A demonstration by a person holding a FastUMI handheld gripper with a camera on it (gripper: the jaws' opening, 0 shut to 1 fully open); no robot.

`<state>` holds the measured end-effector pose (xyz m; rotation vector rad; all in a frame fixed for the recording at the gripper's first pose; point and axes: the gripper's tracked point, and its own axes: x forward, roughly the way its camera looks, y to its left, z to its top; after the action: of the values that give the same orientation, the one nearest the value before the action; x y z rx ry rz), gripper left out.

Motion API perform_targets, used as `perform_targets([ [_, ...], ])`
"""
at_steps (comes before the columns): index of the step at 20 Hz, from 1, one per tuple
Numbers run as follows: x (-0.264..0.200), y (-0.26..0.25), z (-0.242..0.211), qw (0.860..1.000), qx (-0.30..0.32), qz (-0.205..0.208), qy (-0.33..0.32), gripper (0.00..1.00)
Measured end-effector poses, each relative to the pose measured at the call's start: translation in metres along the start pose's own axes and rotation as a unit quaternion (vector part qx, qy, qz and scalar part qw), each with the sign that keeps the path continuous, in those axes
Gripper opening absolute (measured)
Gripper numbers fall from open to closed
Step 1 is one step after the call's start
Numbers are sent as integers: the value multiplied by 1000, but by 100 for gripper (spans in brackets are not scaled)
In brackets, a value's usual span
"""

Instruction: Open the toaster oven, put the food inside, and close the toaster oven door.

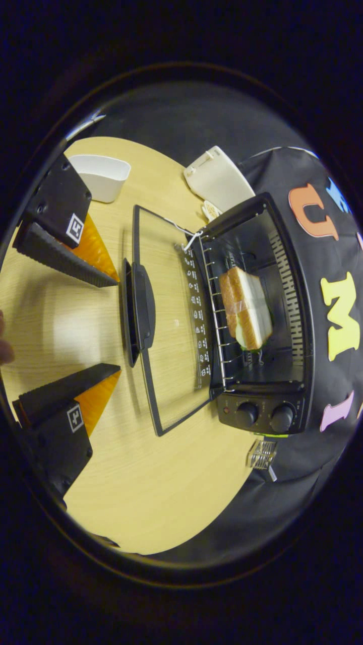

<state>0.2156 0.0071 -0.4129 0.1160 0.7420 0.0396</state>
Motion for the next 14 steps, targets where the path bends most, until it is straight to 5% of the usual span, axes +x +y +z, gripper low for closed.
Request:
perform_targets([
  [14, -47, 16, 81, 996, -11, 3, -85, 100],
])
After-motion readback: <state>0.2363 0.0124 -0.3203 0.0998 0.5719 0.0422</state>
